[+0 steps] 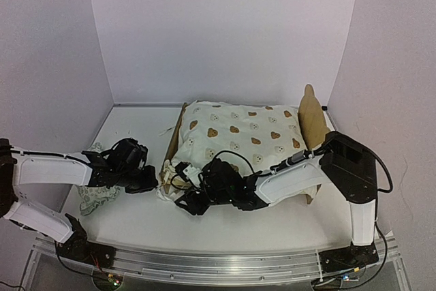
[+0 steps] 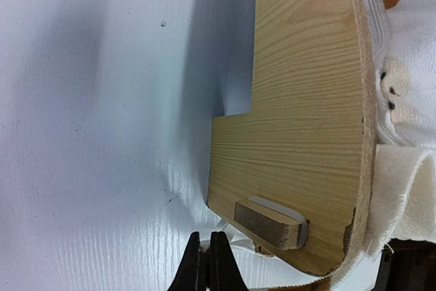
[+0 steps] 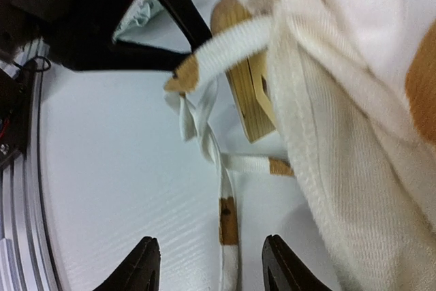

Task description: Set up the pet bed

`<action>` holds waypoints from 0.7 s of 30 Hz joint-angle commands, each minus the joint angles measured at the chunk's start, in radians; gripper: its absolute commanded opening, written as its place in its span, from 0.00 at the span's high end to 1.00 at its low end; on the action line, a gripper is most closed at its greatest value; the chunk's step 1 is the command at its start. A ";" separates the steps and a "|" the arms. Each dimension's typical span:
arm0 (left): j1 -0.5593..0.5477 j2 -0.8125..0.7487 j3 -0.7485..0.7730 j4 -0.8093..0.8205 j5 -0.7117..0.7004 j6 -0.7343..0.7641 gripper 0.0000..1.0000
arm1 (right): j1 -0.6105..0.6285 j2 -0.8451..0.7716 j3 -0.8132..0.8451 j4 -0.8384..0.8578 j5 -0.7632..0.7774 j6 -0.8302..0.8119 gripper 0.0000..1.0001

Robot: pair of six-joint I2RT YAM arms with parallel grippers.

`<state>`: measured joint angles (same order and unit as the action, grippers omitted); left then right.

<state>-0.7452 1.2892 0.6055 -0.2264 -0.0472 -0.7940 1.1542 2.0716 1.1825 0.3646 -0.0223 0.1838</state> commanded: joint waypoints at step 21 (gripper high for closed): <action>0.001 -0.057 -0.013 0.019 0.000 -0.007 1.00 | 0.050 0.228 0.300 -0.298 0.132 -0.134 0.51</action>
<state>-0.7452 1.2670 0.5922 -0.2256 -0.0460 -0.7940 1.1812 2.2526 1.4451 0.1137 0.0458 0.1058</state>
